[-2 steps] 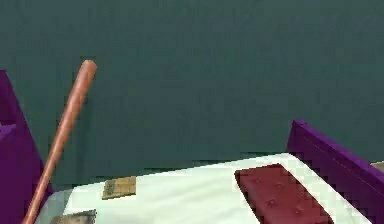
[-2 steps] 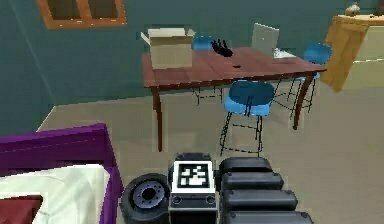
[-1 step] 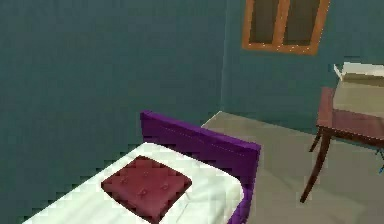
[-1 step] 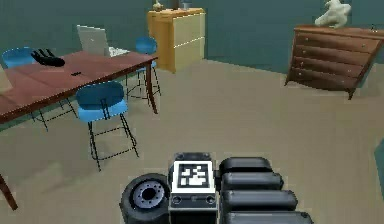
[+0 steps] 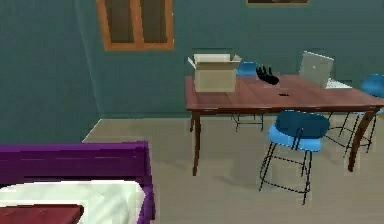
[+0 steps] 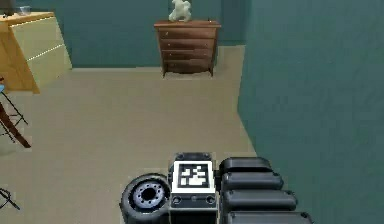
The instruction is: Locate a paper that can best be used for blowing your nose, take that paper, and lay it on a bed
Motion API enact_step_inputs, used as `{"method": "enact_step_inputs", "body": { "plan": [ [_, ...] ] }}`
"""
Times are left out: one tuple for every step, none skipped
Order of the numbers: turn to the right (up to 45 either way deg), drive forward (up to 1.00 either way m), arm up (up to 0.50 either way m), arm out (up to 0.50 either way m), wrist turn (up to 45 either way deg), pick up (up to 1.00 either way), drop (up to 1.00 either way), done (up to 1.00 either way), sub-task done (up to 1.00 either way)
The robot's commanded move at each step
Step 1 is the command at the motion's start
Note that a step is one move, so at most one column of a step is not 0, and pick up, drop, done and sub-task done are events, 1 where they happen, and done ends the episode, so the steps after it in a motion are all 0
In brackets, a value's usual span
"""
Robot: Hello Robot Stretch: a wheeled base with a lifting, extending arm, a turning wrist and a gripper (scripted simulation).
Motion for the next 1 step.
{"method": "enact_step_inputs", "body": {
  "plan": [
    [-45.0,0.00,0.00,0.00,0.0,0.00,0.00,0.00,0.00]
  ]
}}
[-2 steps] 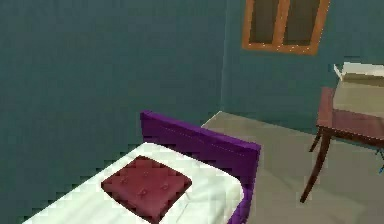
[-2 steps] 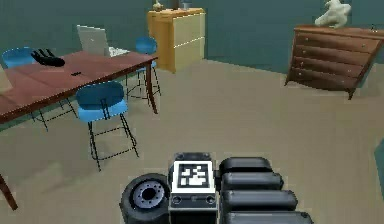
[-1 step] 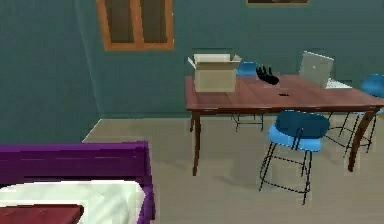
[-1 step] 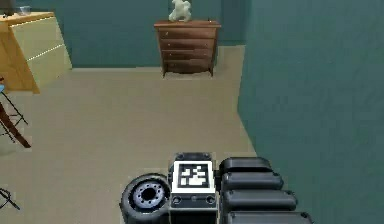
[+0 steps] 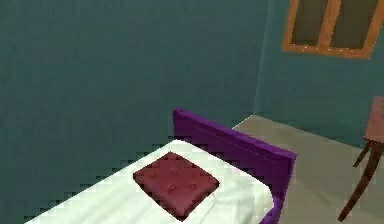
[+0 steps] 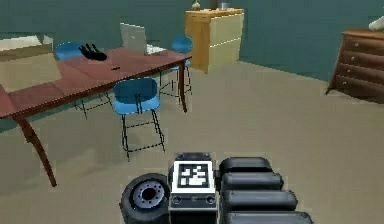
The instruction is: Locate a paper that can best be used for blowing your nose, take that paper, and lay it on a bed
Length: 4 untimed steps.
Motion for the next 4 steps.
{"method": "enact_step_inputs", "body": {
  "plan": [
    [-45.0,0.00,0.00,0.00,0.0,0.00,0.00,0.00,0.00],
    [-45.0,0.00,0.00,0.00,0.0,0.00,0.00,0.00,0.00],
    [-24.0,0.00,0.00,0.00,0.0,0.00,0.00,0.00,0.00],
    [0.0,0.00,0.00,0.40,0.0,0.00,0.00,0.00,0.00]
  ]
}}
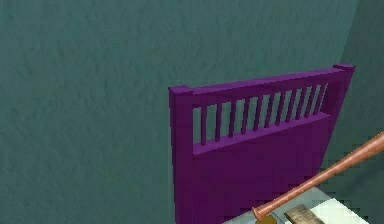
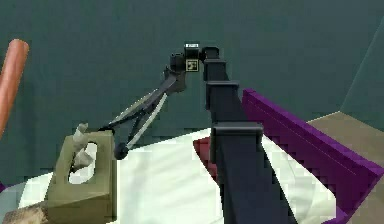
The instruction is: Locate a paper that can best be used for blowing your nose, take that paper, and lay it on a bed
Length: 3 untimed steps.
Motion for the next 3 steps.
{"method": "enact_step_inputs", "body": {
  "plan": [
    [0.0,0.00,0.00,0.00,45.0,0.00,0.00,0.00,0.00],
    [0.0,0.00,0.00,0.00,45.0,0.00,0.00,0.00,0.00],
    [0.0,0.00,0.00,0.00,36.0,0.00,0.00,0.00,0.00]
  ]
}}
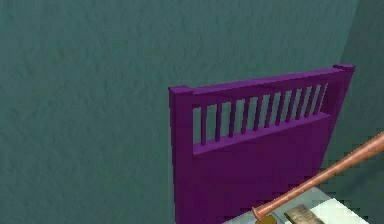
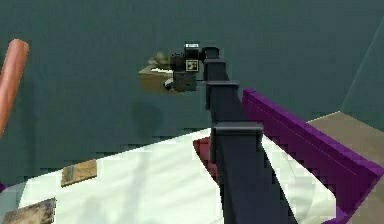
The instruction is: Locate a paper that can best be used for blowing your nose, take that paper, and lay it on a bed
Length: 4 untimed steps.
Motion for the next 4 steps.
{"method": "enact_step_inputs", "body": {
  "plan": [
    [0.0,0.00,-0.32,0.00,0.0,0.00,0.00,0.00,0.00],
    [0.0,0.00,-0.32,0.00,0.0,0.00,0.00,0.00,0.00],
    [0.0,0.00,0.00,0.00,0.0,0.00,1.00,0.00,0.00],
    [0.0,0.00,0.10,0.00,0.0,0.00,0.00,0.00,0.00]
  ]
}}
